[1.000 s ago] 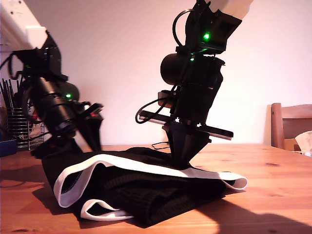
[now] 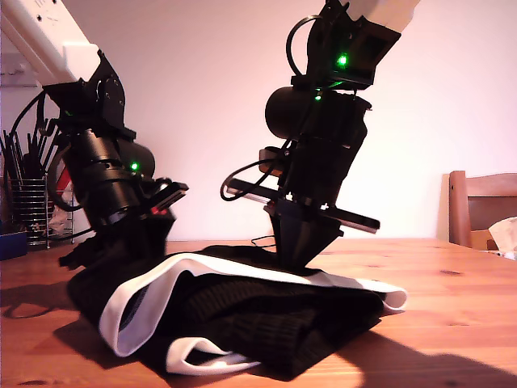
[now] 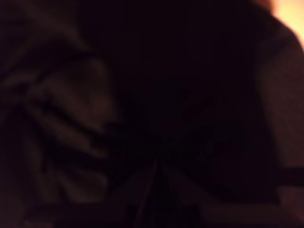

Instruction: Fold the shorts in front of you. After folding it, place it to the left side.

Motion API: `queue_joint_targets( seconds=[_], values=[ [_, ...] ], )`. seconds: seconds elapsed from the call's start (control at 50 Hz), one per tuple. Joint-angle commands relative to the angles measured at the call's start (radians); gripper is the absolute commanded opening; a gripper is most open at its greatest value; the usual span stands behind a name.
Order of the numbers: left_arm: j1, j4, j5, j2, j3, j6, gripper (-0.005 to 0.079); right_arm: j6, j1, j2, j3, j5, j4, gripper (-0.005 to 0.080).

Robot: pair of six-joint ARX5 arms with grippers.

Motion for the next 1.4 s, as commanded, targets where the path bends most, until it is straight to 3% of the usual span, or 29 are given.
queue_joint_targets(
  seconds=[0.0,0.2,0.42,0.74,0.84,1.1,1.38],
  values=[
    [0.009,0.004,-0.056,0.007,-0.018,0.004,-0.0019,-0.044,-0.002,0.01,-0.015,-0.03,-0.005,-0.0012],
    [0.037,0.042,-0.173,-0.066,-0.018,-0.032,-0.0019,-0.067,-0.045,-0.026,0.018,-0.076,-0.009,-0.0012],
    [0.08,0.093,-0.177,-0.085,-0.018,-0.166,-0.0019,-0.082,-0.098,-0.068,0.023,-0.13,-0.033,-0.0012],
    [0.105,0.17,-0.107,-0.085,-0.018,-0.369,-0.002,-0.071,-0.106,-0.069,0.023,-0.171,-0.02,-0.0012],
    [0.105,0.197,-0.023,-0.085,-0.018,-0.435,-0.0019,-0.071,-0.105,-0.069,0.023,-0.171,-0.016,-0.0012],
    [0.039,0.251,0.002,-0.098,-0.018,-0.449,-0.0019,-0.082,-0.105,-0.069,0.022,-0.167,0.056,-0.0012],
    [-0.027,0.302,-0.087,-0.137,-0.018,-0.449,-0.0019,-0.149,-0.106,-0.063,-0.039,-0.093,0.164,-0.0012]
  ],
)
